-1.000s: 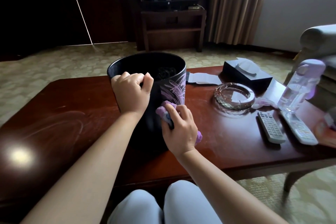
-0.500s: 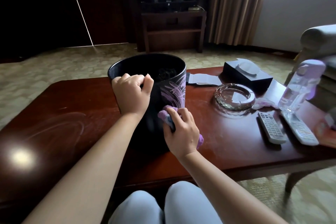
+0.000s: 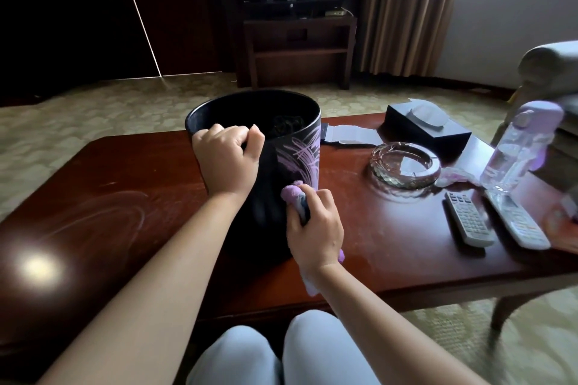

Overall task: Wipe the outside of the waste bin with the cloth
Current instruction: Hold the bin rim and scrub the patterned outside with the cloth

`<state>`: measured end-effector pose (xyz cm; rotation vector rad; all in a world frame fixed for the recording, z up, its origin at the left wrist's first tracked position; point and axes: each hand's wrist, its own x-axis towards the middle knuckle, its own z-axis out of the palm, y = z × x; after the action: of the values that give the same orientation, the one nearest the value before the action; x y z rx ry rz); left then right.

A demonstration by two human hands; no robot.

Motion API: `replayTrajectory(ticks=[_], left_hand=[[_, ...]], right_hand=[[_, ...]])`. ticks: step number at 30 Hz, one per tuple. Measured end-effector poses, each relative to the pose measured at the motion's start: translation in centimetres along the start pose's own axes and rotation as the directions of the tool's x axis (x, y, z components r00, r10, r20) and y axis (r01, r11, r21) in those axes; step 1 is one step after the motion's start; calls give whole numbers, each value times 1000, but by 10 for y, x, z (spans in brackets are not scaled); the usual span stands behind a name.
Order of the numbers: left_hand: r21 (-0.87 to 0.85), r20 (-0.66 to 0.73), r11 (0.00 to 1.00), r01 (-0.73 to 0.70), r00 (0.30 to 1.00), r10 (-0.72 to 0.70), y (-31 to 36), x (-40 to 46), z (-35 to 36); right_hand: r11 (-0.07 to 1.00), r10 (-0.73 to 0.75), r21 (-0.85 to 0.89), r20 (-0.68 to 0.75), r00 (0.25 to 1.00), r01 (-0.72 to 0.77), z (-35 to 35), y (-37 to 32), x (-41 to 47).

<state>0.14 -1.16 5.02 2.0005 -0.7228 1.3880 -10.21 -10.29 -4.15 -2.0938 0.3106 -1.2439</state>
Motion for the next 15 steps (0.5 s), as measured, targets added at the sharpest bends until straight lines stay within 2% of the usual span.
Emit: replayTrajectory(ticks=[5, 9, 15], left_hand=[[-3, 14, 1000, 8, 1000, -8, -2, -1, 1], [-22, 20, 1000, 19, 1000, -18, 0, -1, 0], [-25, 30, 999, 29, 999, -28, -2, 0, 0]], right_hand=[[994, -25, 106, -50, 998, 30, 1, -12, 17], [997, -68, 36, -12, 998, 69, 0, -9, 13], [994, -74, 71, -53, 996, 77, 3, -16, 21]])
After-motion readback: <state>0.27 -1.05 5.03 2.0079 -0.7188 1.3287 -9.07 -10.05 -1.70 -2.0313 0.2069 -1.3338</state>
